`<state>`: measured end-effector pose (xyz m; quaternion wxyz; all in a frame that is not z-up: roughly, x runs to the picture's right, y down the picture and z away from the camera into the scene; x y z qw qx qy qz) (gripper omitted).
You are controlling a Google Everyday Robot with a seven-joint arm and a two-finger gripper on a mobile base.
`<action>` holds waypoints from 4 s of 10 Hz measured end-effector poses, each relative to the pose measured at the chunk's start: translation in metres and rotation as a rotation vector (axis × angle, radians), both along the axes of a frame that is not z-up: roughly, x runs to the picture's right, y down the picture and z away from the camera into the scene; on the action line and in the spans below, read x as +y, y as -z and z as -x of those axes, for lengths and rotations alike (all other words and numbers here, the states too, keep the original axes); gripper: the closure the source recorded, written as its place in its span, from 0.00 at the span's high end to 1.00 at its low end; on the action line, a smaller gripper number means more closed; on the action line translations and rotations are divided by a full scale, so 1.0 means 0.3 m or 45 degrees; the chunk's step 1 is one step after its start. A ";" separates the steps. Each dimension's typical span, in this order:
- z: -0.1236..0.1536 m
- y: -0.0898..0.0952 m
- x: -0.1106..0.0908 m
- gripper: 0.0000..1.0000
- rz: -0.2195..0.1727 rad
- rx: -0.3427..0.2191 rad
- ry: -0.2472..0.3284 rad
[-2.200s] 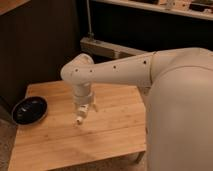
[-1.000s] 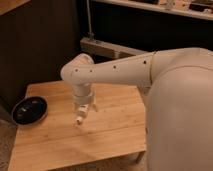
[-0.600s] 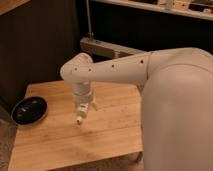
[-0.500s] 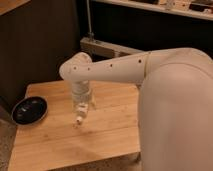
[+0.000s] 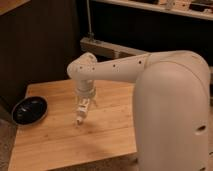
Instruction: Place the bottle in the ceramic bowl
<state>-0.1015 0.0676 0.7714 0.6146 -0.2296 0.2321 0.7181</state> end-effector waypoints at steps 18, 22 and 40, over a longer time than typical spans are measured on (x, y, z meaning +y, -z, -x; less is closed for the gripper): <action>0.134 -0.438 0.045 0.65 0.082 -0.124 -0.102; 0.180 -0.475 0.077 0.65 0.143 -0.173 -0.091; 1.136 -0.053 0.089 0.18 0.131 -0.939 0.475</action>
